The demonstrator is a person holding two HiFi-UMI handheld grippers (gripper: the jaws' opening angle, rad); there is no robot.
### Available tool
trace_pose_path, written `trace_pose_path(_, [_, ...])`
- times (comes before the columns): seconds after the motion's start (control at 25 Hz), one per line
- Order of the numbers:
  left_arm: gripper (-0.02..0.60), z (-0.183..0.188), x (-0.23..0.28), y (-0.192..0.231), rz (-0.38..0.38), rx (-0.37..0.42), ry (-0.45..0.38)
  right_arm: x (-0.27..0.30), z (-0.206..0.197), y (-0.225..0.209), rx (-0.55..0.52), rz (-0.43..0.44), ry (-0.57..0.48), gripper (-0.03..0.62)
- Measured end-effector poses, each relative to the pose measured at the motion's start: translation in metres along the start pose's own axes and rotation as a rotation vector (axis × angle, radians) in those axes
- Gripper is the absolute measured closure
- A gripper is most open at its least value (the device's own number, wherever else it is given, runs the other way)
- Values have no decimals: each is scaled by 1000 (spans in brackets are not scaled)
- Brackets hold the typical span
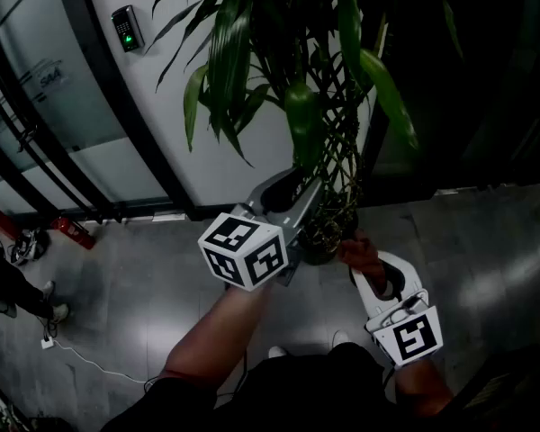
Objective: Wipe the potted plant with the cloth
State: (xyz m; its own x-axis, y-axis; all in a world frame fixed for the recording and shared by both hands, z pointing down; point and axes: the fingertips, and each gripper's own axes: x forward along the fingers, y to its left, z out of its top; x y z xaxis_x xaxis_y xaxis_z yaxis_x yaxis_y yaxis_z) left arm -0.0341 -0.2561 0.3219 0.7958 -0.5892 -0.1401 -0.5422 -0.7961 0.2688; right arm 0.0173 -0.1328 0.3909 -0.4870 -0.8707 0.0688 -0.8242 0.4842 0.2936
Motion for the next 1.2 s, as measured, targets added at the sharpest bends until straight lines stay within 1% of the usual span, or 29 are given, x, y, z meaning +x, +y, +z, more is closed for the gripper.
trace_pose_path(0.16, [439, 9, 2, 4, -5, -28, -27, 12, 11, 3, -10, 26, -38, 531])
trace_pose_path(0.2, [453, 10, 3, 5, -5, -27, -27, 15, 14, 2, -9, 29, -47, 531])
trace_pose_path(0.32, [560, 7, 8, 10, 12, 3, -1, 26, 25, -6, -24, 43, -75, 531])
trace_pose_path(0.36, [561, 4, 8, 12, 14, 5, 10, 30, 28, -9, -37, 49, -84, 531])
trace_pose_path(0.48, [563, -3, 3, 22, 28, -2, 22, 47, 36, -14, -103, 82, -92, 531])
trace_pose_path(0.6, [563, -9, -7, 32, 52, 11, 35, 74, 41, -14, -229, 100, -53, 531])
trace_pose_path(0.68, [563, -13, -15, 38, 64, 20, 50, 94, 51, -16, -321, 81, -52, 531])
trace_pose_path(0.84, [563, -18, -29, 47, 90, 38, 80, 135, 91, -26, -496, 1, -132, 531])
trace_pose_path(0.92, [563, -18, -35, 51, 91, 20, 86, 153, 110, -35, -552, -40, -159, 531])
trace_pose_path(1.0, [563, -20, -37, 53, 83, -16, 87, 168, 124, -46, -577, -76, -169, 531])
trace_pose_path(1.08, [564, -21, -37, 53, 69, -44, 89, 180, 134, -60, -575, -110, -161, 531])
trace_pose_path(1.2, [564, -18, -36, 51, 54, -49, 89, 196, 138, -78, -558, -139, -122, 531])
